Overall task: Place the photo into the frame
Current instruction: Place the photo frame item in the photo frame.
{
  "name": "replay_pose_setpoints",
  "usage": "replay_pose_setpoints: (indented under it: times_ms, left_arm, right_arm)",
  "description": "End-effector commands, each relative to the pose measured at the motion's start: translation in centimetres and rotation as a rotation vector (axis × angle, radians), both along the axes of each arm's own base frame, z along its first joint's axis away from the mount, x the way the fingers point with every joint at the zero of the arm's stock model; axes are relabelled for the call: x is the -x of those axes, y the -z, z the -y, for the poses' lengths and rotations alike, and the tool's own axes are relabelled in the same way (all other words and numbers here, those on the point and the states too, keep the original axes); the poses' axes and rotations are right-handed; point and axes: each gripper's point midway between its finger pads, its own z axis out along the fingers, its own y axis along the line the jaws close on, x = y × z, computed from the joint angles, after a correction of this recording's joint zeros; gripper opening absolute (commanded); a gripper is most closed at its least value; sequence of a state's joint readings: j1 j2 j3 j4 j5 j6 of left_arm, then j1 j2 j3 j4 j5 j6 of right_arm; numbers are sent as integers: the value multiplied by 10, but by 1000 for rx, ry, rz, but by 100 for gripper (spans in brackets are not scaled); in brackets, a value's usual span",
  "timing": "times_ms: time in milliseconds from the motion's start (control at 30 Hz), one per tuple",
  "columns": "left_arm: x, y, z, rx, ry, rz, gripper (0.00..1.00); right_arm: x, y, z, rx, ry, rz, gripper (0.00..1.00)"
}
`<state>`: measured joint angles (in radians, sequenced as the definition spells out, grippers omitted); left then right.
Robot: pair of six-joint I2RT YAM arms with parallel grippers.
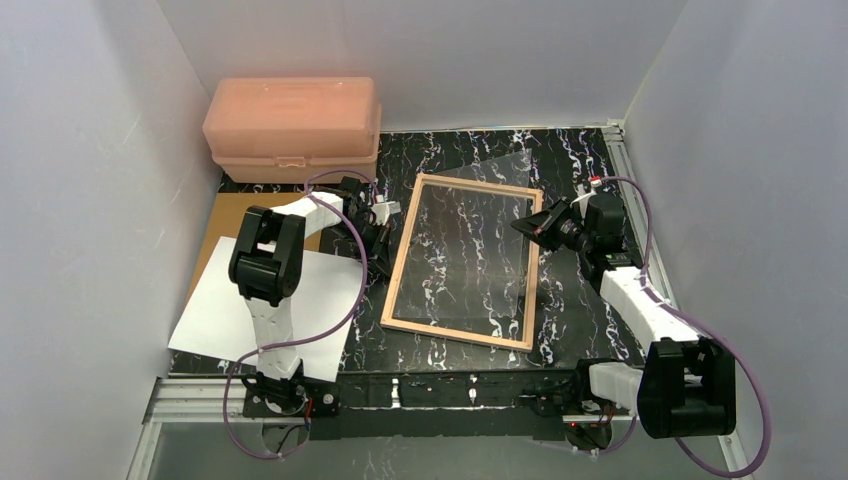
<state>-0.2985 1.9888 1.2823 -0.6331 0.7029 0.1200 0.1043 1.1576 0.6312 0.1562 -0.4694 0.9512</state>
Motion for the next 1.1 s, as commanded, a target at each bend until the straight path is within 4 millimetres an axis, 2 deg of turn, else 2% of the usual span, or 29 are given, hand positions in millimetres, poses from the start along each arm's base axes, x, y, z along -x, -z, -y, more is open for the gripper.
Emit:
replay_pose_setpoints:
  times_ms: [0,300,667,900,1067]
  left_arm:
    - [10,-8,10,49,25,-25,0]
    - [10,-9,11,51,23,-25,0]
    - [9,-10,11,54,22,-21,0]
    - [9,-10,11,53,25,-20,0]
    - [9,-9,11,52,22,-24,0]
  right_arm:
    - [9,-1,-3,4,-27,5,1]
    - [11,-1,-6,-22,-34,-10,1]
    - [20,20,-7,-8,-53,-119,1]
    - [20,23,-3,18,-39,-130,1]
    - [22,16,-4,7,-38,-103,1]
